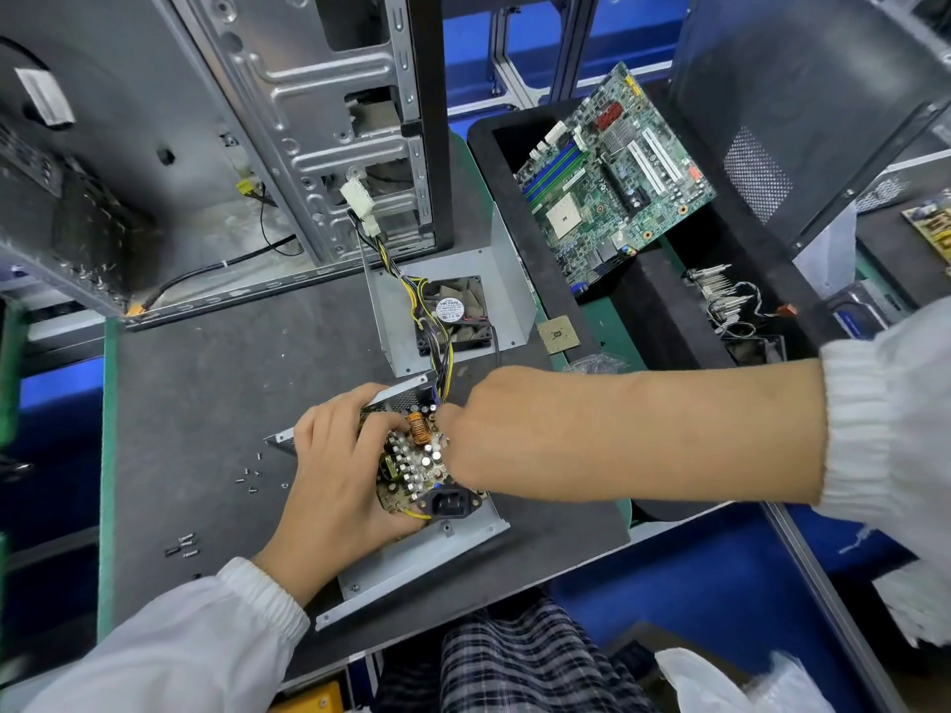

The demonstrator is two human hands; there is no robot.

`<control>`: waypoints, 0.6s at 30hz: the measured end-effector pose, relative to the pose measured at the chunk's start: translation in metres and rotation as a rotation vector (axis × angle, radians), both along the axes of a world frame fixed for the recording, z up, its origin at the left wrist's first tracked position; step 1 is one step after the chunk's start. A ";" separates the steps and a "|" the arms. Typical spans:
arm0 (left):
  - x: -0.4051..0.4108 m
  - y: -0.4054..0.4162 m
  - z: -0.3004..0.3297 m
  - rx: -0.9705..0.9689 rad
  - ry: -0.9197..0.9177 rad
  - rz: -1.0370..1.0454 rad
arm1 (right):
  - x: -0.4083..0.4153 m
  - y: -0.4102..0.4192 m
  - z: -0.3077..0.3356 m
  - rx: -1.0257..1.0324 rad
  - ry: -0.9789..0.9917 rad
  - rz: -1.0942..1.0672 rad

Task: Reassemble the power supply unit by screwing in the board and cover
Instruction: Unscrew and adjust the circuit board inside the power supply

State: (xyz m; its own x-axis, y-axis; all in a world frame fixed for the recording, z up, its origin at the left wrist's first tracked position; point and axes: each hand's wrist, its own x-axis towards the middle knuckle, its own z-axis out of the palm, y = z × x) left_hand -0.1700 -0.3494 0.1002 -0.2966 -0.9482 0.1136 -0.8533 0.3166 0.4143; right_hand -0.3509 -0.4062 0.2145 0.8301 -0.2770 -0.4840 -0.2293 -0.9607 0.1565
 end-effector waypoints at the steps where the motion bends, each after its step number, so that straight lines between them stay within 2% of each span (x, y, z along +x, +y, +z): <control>1: 0.000 0.000 0.000 -0.001 -0.003 0.001 | 0.000 0.001 0.003 0.035 0.026 0.008; 4: 0.000 0.000 -0.001 -0.001 -0.014 0.003 | 0.003 0.005 0.002 0.122 -0.010 -0.107; 7: 0.000 0.000 0.000 0.013 -0.019 0.003 | 0.006 -0.004 -0.001 0.201 -0.019 -0.511; 9: 0.000 0.001 0.001 0.020 -0.022 0.005 | 0.008 -0.012 -0.002 0.220 0.067 -0.624; 13: 0.000 0.000 0.001 0.014 -0.022 0.000 | 0.001 -0.012 0.000 0.251 0.242 -0.490; 15: 0.000 0.000 0.001 0.002 -0.020 -0.004 | -0.002 -0.008 0.004 0.183 0.244 -0.300; 18: 0.000 0.001 0.000 -0.015 -0.022 0.003 | -0.007 -0.003 0.013 -0.086 0.215 0.129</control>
